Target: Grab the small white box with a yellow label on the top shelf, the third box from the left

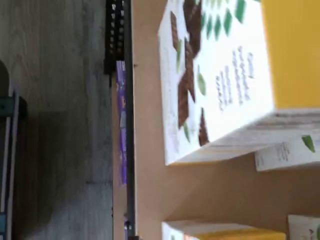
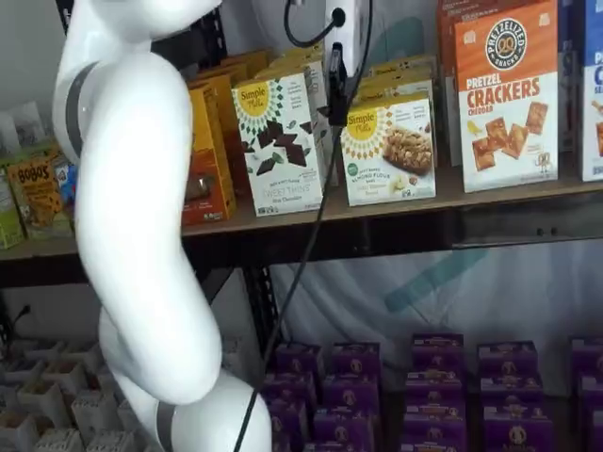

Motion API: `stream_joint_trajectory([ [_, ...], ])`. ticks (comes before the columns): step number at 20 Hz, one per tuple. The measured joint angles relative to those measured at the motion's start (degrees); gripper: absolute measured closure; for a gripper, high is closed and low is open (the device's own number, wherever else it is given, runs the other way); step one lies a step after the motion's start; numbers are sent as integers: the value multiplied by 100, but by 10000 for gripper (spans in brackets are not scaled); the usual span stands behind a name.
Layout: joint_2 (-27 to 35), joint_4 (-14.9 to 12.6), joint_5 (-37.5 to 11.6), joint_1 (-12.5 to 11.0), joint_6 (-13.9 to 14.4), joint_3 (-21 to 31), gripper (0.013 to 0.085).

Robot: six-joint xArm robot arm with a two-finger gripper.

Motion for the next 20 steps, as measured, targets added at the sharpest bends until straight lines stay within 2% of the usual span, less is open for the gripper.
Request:
stream_joint_trajectory([
  [9, 575, -526, 307, 193, 66, -587, 130],
  [20, 747, -1049, 394, 408, 153, -709, 130],
])
